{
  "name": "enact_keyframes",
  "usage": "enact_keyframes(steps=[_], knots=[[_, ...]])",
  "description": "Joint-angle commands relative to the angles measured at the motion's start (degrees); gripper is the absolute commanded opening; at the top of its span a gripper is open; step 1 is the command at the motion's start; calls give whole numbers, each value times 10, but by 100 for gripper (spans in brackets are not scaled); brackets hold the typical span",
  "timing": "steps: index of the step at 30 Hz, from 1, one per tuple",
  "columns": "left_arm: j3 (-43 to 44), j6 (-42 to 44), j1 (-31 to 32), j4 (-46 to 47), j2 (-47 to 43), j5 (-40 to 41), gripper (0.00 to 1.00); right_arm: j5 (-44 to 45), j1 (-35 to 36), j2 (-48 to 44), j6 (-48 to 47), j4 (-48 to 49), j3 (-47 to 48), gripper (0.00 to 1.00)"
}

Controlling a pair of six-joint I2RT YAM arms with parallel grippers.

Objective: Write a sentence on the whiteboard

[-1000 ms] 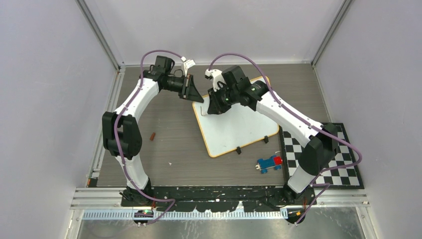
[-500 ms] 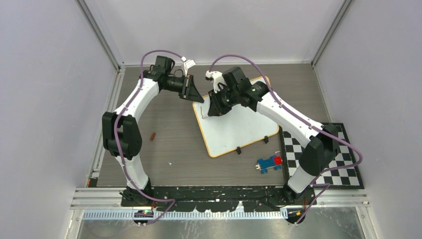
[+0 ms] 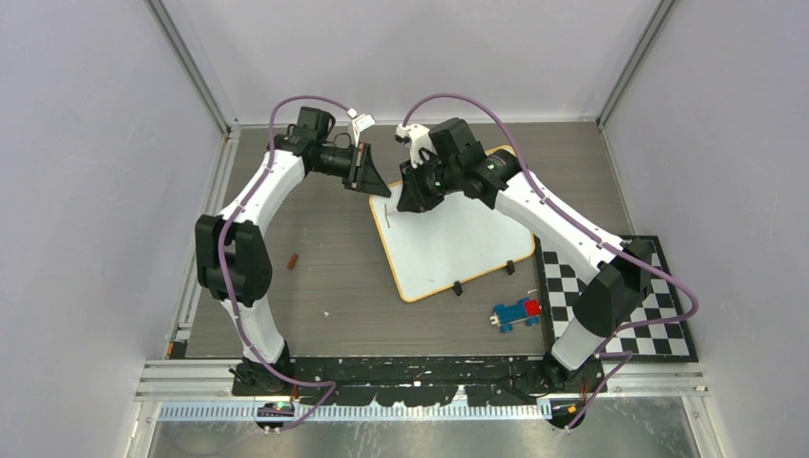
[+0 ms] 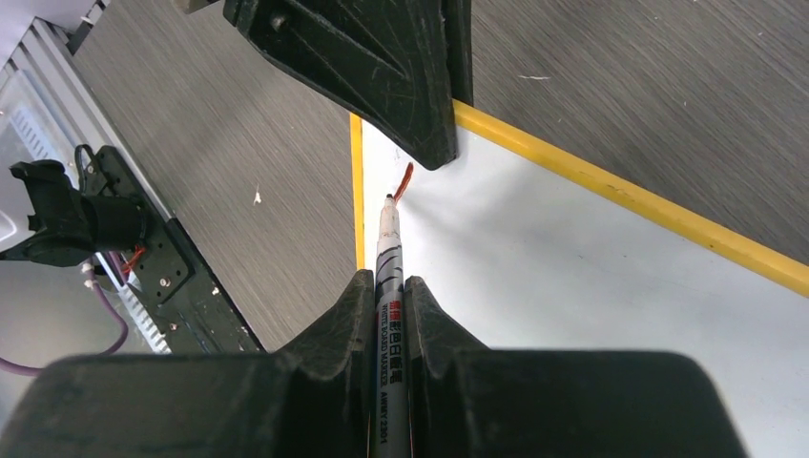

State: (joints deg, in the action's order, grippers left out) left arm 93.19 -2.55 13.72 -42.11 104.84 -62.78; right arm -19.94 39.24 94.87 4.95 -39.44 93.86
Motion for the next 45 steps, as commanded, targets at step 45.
enact_keyframes(steps=[45], knots=[[-1,-7,1,-14,-26,14,0,19,-43,-17,3,17,35,0]])
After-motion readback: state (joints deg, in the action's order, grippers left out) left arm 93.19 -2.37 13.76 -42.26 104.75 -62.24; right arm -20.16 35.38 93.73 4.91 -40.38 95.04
